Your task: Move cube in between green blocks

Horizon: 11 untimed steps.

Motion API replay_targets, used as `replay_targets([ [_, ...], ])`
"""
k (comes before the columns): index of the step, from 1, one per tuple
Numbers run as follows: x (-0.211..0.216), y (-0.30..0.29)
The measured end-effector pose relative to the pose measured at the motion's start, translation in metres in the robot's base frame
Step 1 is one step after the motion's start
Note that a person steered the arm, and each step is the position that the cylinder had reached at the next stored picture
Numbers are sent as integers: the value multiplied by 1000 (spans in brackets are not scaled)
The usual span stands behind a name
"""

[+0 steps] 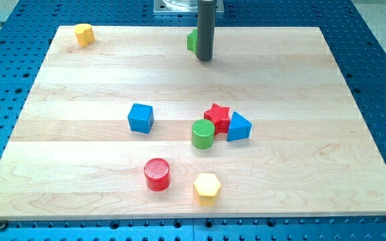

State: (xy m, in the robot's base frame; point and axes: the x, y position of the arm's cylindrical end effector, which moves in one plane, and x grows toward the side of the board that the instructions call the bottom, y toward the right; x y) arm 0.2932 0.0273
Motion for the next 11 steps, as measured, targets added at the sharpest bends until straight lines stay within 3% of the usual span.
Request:
replay_targets([
  [1,-21,13],
  [2,52,4],
  [4,126,-185],
  [5,220,-223],
  [6,213,-172],
  [7,153,-112],
  [8,150,-69],
  [9,193,-125],
  [10,204,-78],
  [11,104,-12],
])
